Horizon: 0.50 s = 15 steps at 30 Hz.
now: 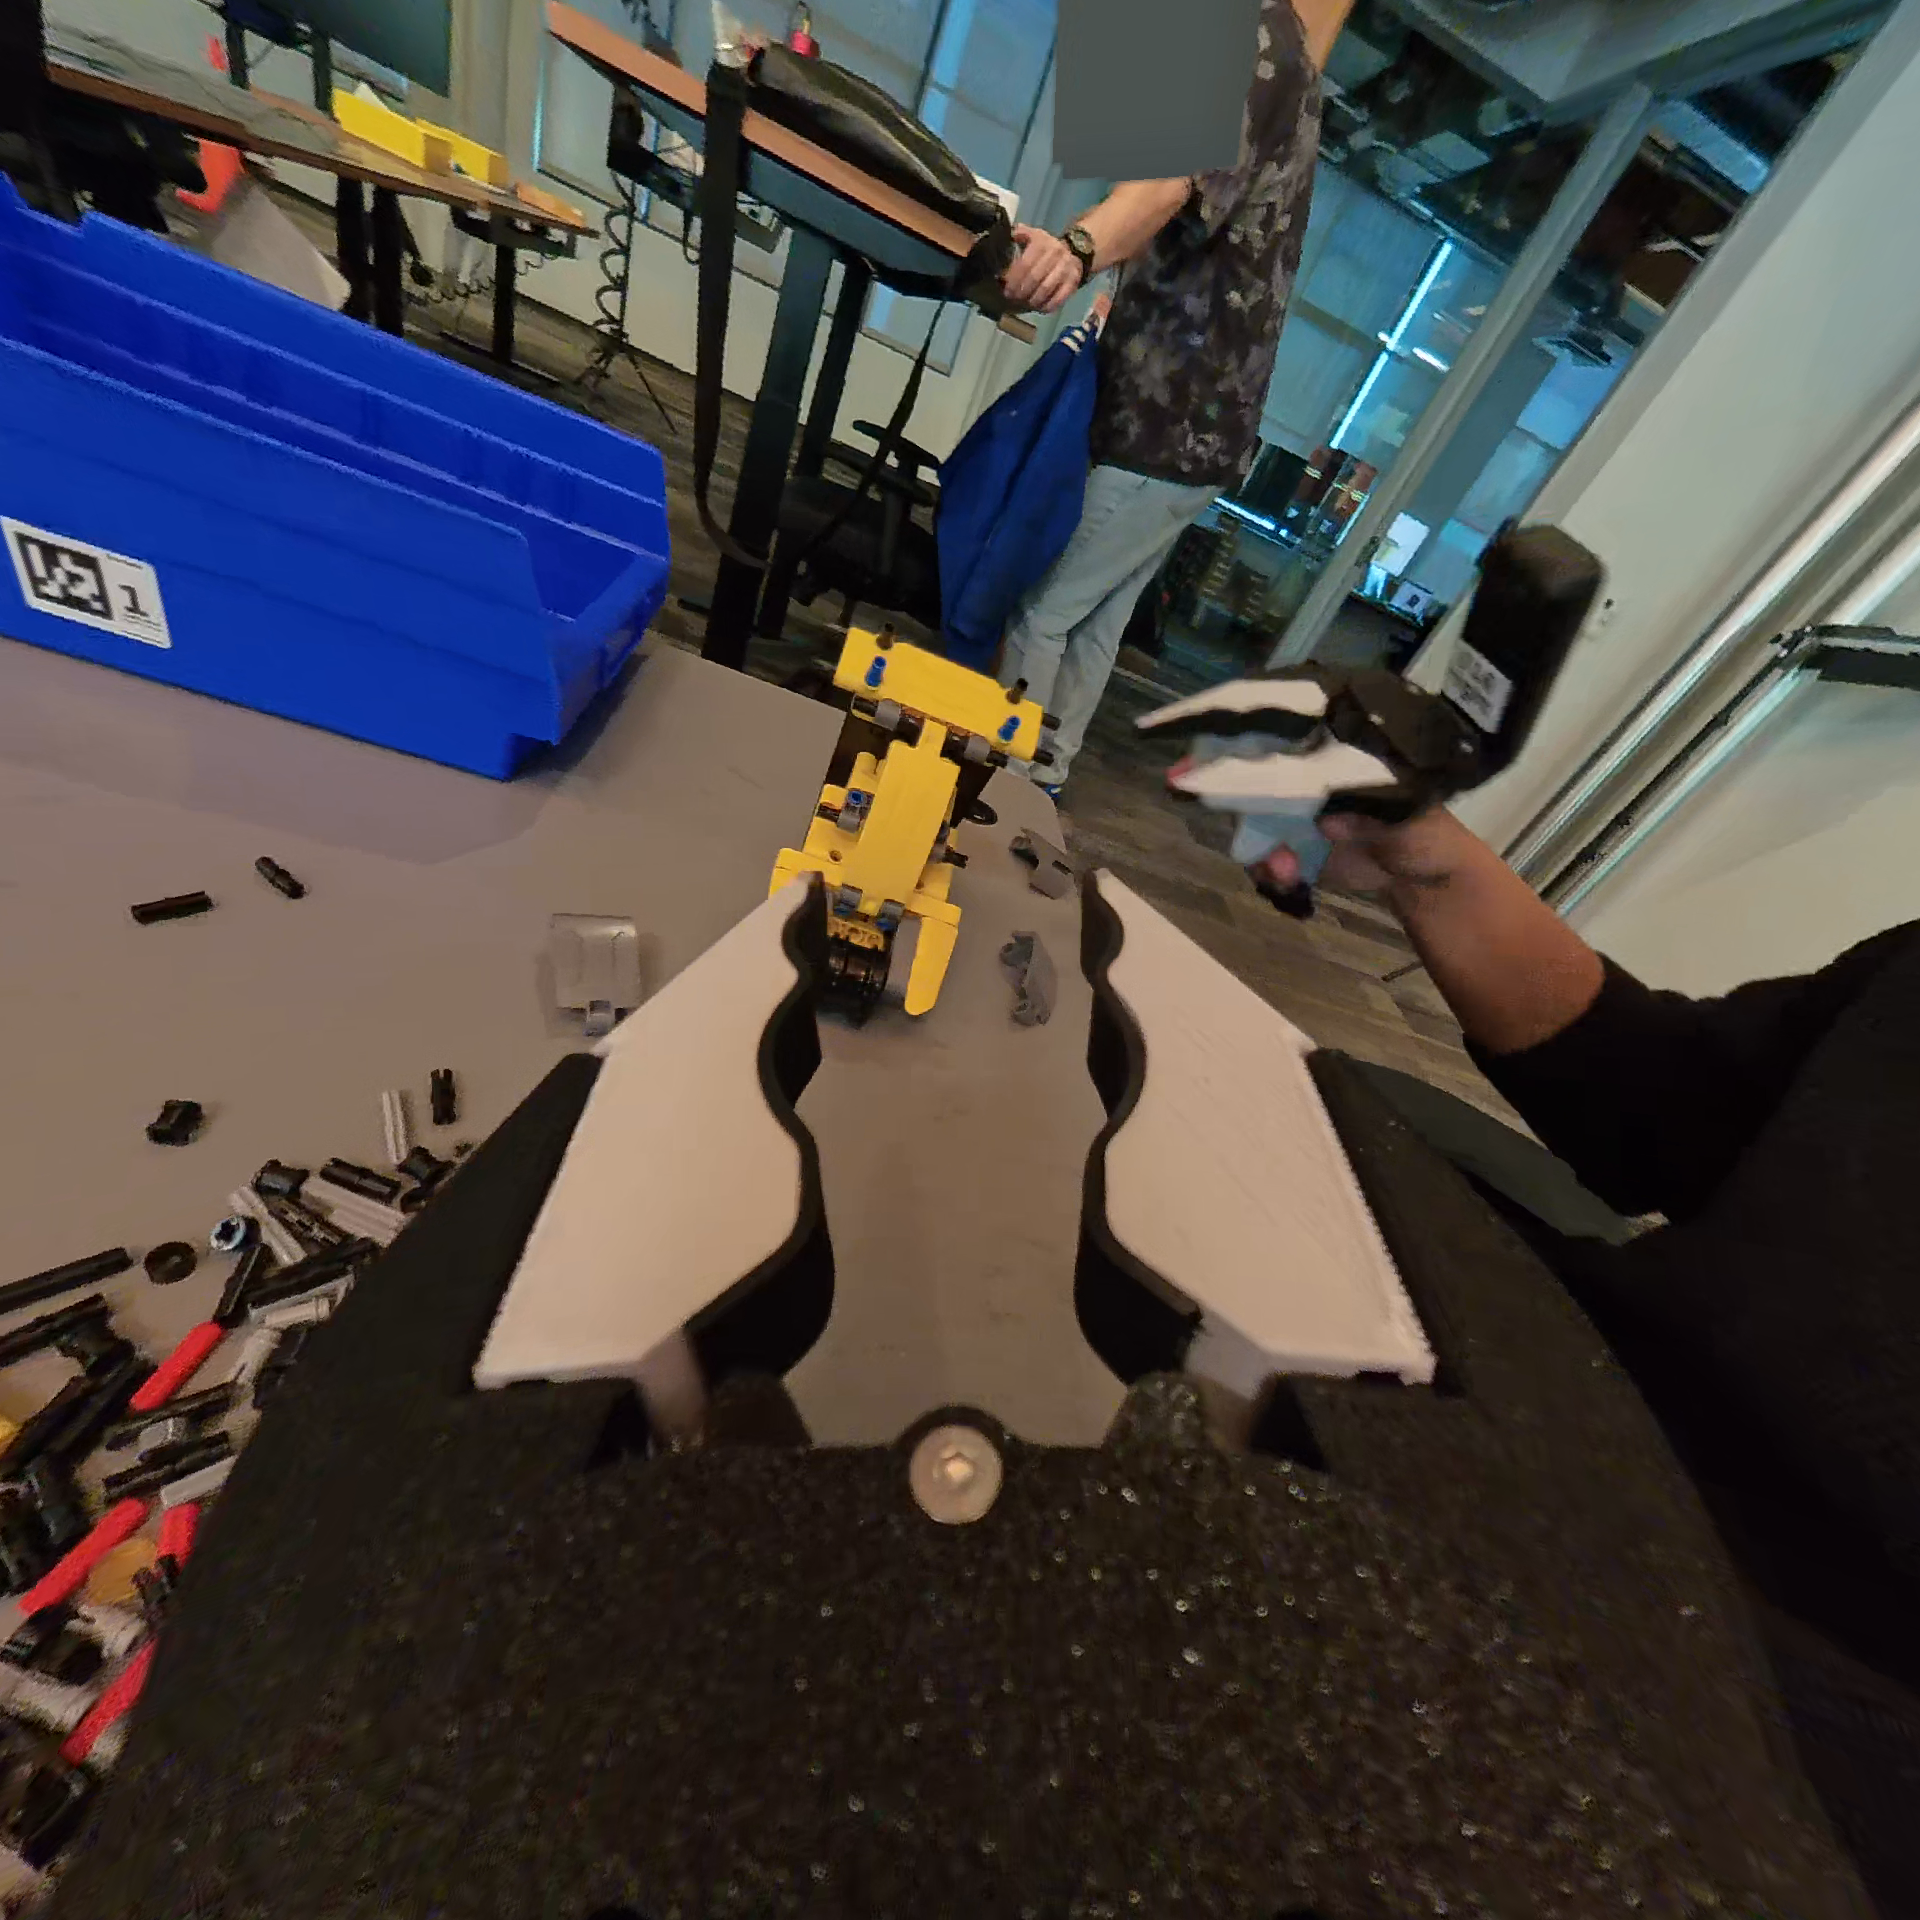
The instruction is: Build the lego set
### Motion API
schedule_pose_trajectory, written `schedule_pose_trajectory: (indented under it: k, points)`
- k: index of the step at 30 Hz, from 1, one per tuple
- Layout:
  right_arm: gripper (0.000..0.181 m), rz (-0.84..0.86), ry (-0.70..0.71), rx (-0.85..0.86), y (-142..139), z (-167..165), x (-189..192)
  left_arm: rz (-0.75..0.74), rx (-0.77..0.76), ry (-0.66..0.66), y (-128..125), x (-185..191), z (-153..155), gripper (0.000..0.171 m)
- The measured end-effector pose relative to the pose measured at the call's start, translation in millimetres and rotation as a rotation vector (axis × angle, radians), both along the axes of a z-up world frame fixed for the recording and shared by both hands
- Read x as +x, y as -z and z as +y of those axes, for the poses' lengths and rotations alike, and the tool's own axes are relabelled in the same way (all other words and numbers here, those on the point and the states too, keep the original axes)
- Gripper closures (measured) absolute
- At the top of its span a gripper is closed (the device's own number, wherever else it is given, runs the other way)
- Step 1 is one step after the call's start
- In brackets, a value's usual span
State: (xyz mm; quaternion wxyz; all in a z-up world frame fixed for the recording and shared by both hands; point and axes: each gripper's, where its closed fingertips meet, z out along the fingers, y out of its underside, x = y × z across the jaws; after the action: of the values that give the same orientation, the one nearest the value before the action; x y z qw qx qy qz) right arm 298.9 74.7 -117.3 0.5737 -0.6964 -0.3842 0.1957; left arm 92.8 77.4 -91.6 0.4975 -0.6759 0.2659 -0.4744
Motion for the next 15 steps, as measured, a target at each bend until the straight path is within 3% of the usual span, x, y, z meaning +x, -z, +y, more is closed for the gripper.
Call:
schedule_pose_trajectory:
  k: [3, 6, 10, 15]
  points:
    - [0.147, 0.06, -0.215, -0.036, 5.7, -42.7, -81.7, 0.016, -0.009, -0.023, 3.4, -0.5, 3.8, 0.123]
    - [0.148, 0.182, -0.324, -0.163, 8.1, -59.1, -148.9, 0.047, -0.017, -0.061, 8.6, -2.5, 9.2, 0.123]
    - [0.148, 0.066, -0.373, -0.403, 45.8, -51.5, -211.6, 0.056, -0.026, -0.166, 10.4, -17.8, 21.7, 0.123]
    - [0.148, 0.038, -0.278, -0.344, 51.2, -15.7, -241.8, 0.049, -0.034, -0.342, 8.9, -51.0, 38.4, 0.124]
